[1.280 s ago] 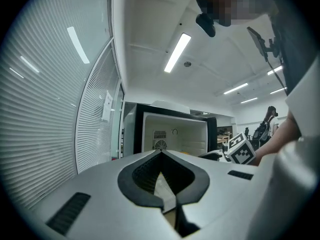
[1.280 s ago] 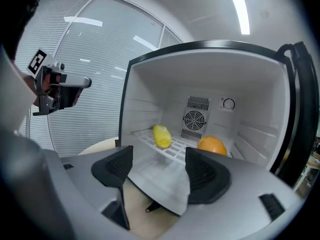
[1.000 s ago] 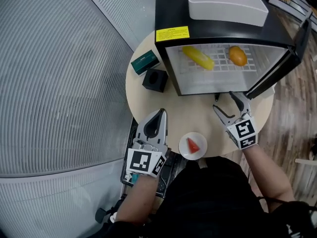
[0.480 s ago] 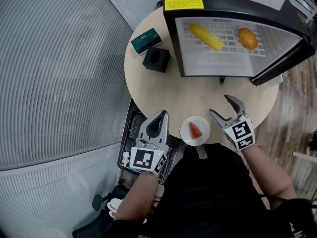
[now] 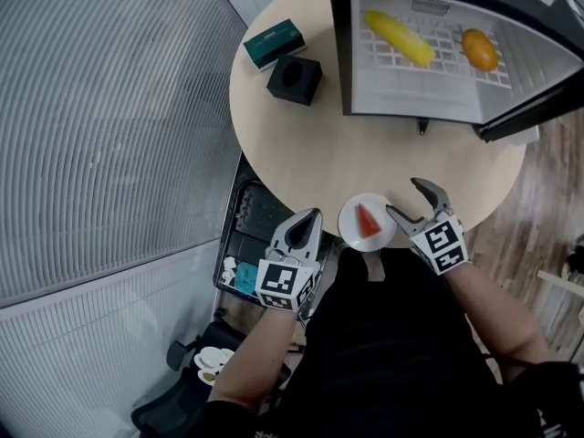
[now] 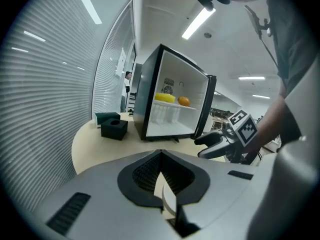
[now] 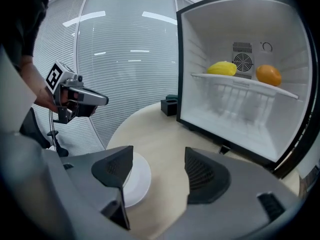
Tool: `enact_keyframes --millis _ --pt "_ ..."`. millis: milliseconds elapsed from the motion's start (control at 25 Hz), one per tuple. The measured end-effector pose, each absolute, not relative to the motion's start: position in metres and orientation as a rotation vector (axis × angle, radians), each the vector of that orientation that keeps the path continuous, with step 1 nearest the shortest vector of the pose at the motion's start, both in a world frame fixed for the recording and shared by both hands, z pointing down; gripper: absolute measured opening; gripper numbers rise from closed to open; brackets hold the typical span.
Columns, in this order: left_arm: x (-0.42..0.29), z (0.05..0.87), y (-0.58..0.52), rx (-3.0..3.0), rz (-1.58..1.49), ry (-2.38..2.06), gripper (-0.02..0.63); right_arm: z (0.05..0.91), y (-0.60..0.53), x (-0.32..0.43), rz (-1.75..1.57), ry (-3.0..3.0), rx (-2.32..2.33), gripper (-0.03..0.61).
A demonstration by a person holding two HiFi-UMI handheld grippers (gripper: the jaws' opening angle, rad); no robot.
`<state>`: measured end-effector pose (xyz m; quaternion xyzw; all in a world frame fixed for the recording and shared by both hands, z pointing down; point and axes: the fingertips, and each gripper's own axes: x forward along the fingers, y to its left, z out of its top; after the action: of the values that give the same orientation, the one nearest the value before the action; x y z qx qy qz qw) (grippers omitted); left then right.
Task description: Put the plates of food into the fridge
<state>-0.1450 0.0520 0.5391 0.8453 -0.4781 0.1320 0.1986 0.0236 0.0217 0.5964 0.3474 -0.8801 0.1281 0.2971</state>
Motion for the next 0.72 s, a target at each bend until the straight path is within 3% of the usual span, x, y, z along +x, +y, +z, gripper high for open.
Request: enact_keyframes --millis 720 --pt "-0.127 0.64 0.083 2.25 0.508 -1.161 0.003 0.67 0.054 0.012 0.5 -2.293 0.737 0.334"
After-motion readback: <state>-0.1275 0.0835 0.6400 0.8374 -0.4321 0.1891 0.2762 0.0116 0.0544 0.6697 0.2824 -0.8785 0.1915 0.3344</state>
